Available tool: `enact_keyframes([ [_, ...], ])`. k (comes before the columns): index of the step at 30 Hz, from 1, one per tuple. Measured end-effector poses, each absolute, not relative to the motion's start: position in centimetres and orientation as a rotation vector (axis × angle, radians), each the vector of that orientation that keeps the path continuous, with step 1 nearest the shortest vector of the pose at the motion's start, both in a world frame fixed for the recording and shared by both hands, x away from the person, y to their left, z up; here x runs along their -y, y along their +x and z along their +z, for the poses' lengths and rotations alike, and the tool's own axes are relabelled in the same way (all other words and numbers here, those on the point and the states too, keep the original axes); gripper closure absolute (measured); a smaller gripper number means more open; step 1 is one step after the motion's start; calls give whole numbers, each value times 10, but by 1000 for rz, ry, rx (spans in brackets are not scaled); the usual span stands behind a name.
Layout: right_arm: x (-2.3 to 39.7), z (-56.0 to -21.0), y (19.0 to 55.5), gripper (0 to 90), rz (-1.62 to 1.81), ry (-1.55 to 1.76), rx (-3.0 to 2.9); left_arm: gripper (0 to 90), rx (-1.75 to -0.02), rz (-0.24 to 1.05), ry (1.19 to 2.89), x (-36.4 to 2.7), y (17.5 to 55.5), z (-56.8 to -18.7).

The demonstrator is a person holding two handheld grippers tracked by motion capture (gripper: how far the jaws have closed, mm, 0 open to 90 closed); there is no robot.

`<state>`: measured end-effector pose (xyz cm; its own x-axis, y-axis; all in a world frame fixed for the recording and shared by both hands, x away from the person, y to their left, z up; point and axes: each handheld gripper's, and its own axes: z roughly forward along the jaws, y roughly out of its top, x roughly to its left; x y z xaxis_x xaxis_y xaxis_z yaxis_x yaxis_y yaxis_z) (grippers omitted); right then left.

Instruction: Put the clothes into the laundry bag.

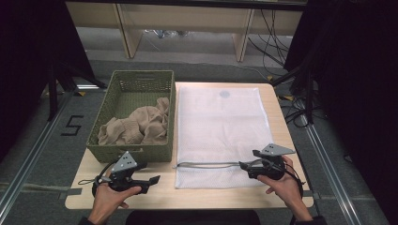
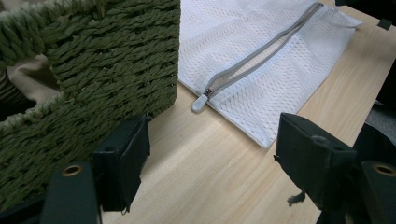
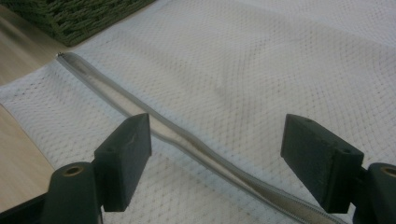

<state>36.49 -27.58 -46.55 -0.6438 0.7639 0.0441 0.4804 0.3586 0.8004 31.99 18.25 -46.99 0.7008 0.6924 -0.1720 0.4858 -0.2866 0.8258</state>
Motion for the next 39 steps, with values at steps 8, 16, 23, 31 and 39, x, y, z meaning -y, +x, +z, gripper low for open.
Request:
enact_keyframes([
  [8, 277, -465, 365, 256, 1169, 1089, -2295, 258, -904, 280, 1954, -183, 320, -470],
  [16, 277, -465, 365, 256, 1162, 1093, -2295, 258, -896, 290, 1962, -183, 321, -470],
  [23, 286, -463, 368, 255, 1141, 1113, -2280, 256, -908, 288, 1953, -183, 321, -470],
  [31, 317, -464, 377, 209, 989, 1134, -2263, 255, -900, 283, 1967, -183, 323, -471],
  [39, 334, -470, 381, 281, 714, 1090, -2283, 255, -893, 291, 1980, -183, 323, -470],
])
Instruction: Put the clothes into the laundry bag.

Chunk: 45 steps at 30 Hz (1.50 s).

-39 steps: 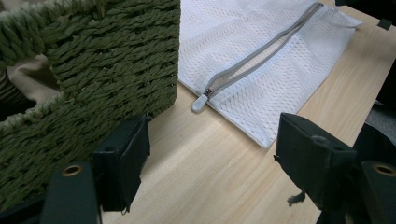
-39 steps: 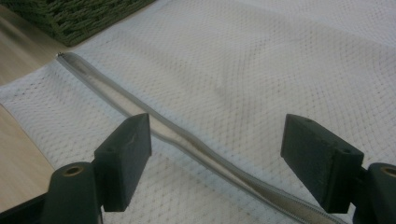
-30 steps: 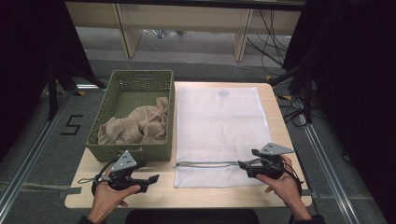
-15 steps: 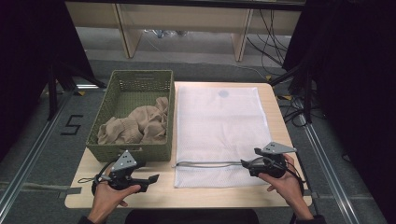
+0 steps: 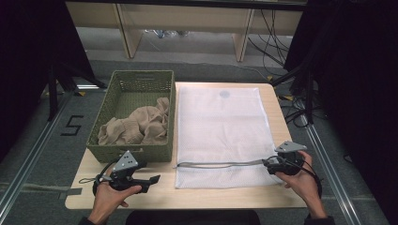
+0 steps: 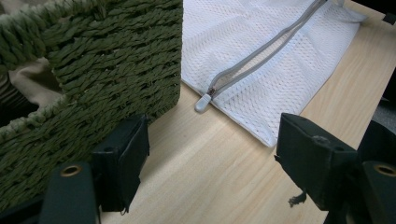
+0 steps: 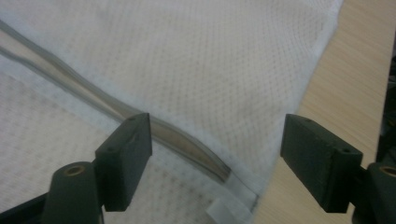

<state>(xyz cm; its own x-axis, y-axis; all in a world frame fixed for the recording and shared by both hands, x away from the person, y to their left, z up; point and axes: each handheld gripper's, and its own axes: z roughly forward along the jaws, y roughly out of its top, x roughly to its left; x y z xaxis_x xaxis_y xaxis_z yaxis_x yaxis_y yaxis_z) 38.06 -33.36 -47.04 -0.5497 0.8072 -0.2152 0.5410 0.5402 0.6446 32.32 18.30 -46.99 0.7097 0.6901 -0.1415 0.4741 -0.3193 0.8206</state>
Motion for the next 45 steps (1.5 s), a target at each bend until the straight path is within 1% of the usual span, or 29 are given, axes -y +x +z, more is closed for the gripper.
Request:
enact_keyframes([
  [4, 333, -476, 386, 304, 614, 1054, -2315, 255, -891, 289, 1966, -183, 324, -471],
  [13, 321, -485, 398, 320, 478, 1011, -2366, 255, -911, 283, 1966, -183, 325, -471],
  [17, 311, -487, 408, 354, 456, 979, -2374, 255, -900, 284, 1960, -183, 326, -472],
  [18, 308, -486, 409, 367, 457, 969, -2380, 255, -898, 290, 1981, -185, 326, -471],
  [19, 305, -486, 411, 387, 475, 962, -2373, 255, -910, 288, 1959, -183, 326, -472],
  [21, 299, -485, 415, 423, 525, 947, -2369, 255, -913, 290, 1971, -184, 326, -471],
  [22, 291, -484, 418, 480, 592, 914, -2385, 256, -929, 286, 1963, -184, 326, -472],
  [23, 291, -484, 418, 480, 592, 914, -2385, 256, -911, 296, 1970, -185, 327, -472],
  [26, 276, -485, 423, 589, 644, 808, -2448, 256, -913, 294, 1964, -185, 327, -472],
  [27, 264, -486, 424, 652, 649, 764, -2487, 256, -917, 291, 1961, -185, 327, -472],
  [28, 264, -486, 424, 652, 649, 764, -2487, 256, -917, 294, 1958, -185, 327, -473],
  [29, 255, -488, 429, 696, 681, 699, -2528, 256, -917, 296, 1957, -185, 327, -472],
  [30, 255, -488, 429, 696, 681, 699, -2528, 257, -917, 296, 1957, -185, 327, -472],
  [33, 242, -490, 428, 742, 684, 699, -2547, 257, -927, 300, 1977, -186, 327, -472],
  [34, 236, -489, 429, 772, 689, 670, -2557, 258, -926, 302, 1978, -186, 327, -472],
  [36, 234, -489, 431, 779, 692, 636, -2561, 258, -927, 301, 1978, -186, 327, -472],
  [39, 224, -489, 433, 825, 679, 603, -2585, 260, -927, 300, 1971, -186, 327, -472],
  [45, 222, -483, 433, 871, 683, 623, -2585, 263, -935, 294, 1958, -186, 327, -471],
])
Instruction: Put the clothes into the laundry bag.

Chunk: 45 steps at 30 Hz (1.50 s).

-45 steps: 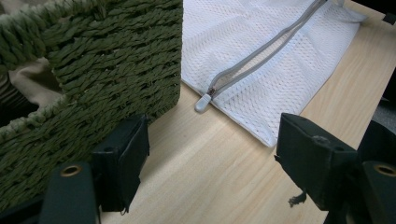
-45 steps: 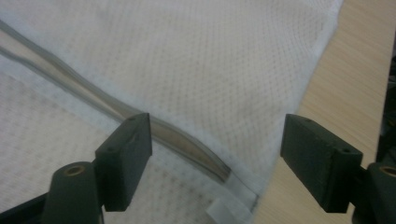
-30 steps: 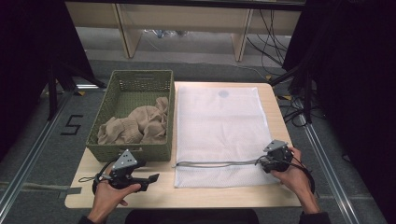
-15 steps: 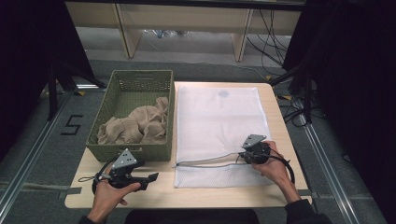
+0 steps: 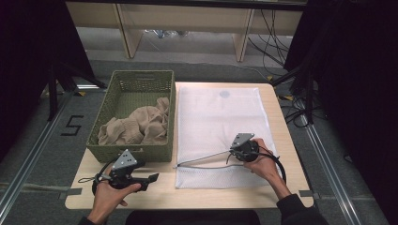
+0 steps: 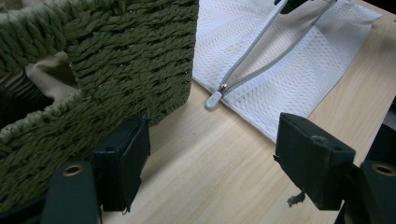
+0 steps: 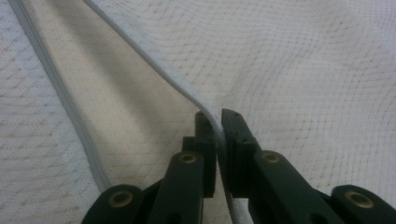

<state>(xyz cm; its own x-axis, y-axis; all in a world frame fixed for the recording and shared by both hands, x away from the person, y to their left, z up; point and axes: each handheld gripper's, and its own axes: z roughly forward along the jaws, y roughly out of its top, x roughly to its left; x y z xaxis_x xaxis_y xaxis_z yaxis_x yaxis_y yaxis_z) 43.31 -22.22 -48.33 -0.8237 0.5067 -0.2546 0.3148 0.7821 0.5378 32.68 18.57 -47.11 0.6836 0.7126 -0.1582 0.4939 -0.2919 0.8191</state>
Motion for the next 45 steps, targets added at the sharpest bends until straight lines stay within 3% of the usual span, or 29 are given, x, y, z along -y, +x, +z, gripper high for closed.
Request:
enact_keyframes([
  [5, 222, -475, 435, 892, 745, 642, -2543, 269, -933, 323, 1934, -188, 327, -463],
  [13, 222, -442, 441, 897, 804, 592, -2495, 281, -928, 488, 1903, -202, 328, -414],
  [22, 216, -422, 447, 897, 823, 575, -2474, 231, -1054, 567, 2029, -237, 384, -366],
  [26, 214, -418, 448, 896, 836, 583, -2490, 185, -1142, 526, 2084, -245, 425, -370],
  [32, 212, -421, 449, 896, 824, 572, -2502, 202, -1155, 427, 2122, -226, 465, -388],
  [34, 212, -422, 450, 896, 823, 551, -2505, 220, -1146, 401, 2222, -221, 475, -390],
  [36, 211, -424, 448, 896, 829, 572, -2494, 208, -1164, 444, 2237, -214, 482, -393],
  [42, 210, -426, 450, 896, 815, 541, -2506, 170, -1133, 340, 2225, -203, 495, -401],
  [45, 210, -426, 449, 896, 810, 548, -2500, 168, -1115, 364, 2270, -197, 499, -408],
])
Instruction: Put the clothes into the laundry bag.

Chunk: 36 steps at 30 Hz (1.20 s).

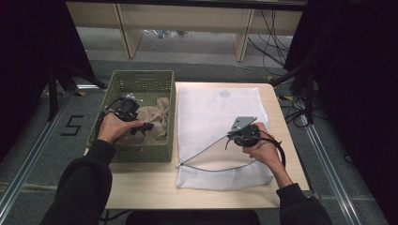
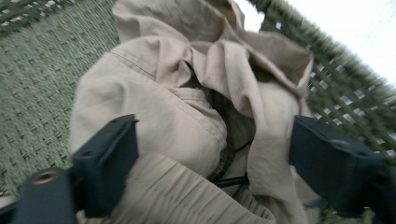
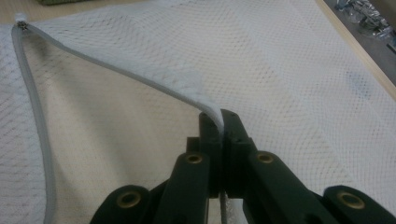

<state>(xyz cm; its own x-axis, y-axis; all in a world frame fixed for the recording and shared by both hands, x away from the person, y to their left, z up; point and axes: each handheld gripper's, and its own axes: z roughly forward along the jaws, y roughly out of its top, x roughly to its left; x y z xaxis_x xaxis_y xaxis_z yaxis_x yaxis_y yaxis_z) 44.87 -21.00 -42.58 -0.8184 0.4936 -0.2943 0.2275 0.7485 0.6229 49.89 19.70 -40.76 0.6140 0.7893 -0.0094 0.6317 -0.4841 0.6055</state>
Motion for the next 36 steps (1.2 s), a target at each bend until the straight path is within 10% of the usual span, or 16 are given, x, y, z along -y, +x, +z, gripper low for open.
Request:
enact_keyframes([
  [7, 209, -427, 450, 896, 800, 527, -2512, 155, -1099, 343, 2392, -185, 505, -416],
  [15, 210, -426, 449, 896, 796, 531, -2510, 204, -1237, 625, 2461, -195, 506, -412],
  [23, 208, -427, 450, 895, 780, 492, -2530, 154, -1316, 277, 2283, -217, 522, -427],
  [36, 209, -428, 448, 894, 772, 521, -2537, 0, -1331, 395, 2365, -207, 537, -456],
])
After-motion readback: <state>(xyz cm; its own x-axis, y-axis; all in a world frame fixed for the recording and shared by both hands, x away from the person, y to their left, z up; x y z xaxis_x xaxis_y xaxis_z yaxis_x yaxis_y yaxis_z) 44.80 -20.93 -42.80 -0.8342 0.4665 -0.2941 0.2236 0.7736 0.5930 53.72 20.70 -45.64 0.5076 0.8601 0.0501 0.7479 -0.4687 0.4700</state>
